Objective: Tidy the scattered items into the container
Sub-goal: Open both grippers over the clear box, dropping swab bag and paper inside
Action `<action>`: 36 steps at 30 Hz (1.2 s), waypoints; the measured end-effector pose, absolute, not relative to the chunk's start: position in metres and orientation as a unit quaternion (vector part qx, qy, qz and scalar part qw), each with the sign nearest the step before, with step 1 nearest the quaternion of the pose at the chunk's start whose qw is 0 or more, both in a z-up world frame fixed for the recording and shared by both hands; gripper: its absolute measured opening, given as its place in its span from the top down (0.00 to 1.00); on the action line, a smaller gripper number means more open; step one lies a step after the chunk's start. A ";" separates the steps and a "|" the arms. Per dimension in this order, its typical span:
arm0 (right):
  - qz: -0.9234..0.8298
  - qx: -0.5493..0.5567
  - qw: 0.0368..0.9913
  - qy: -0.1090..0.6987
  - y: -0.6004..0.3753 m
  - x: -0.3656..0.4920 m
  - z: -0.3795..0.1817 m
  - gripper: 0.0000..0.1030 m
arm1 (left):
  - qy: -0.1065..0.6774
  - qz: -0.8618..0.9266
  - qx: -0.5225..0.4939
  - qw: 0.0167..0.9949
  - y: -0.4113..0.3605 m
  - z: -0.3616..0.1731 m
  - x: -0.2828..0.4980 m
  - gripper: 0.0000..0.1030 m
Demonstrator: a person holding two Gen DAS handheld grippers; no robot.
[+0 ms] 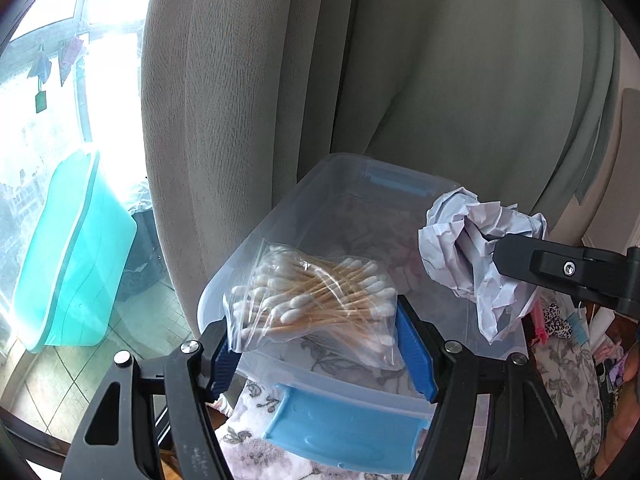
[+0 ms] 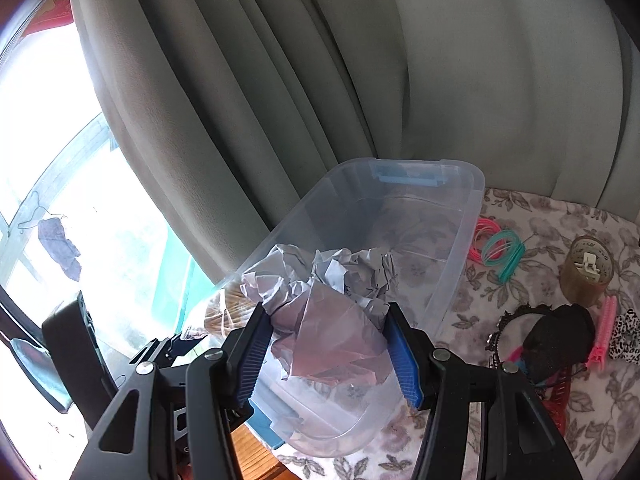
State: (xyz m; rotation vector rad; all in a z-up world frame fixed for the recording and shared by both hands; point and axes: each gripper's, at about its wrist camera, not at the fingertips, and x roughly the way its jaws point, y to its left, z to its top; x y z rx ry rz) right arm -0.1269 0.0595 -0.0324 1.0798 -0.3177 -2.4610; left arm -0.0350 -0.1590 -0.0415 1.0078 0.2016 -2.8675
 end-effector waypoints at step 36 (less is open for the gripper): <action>-0.880 0.413 0.207 -0.110 0.059 -0.139 -0.053 0.34 | 0.023 -0.932 0.358 0.044 -0.112 -0.034 -0.068 0.30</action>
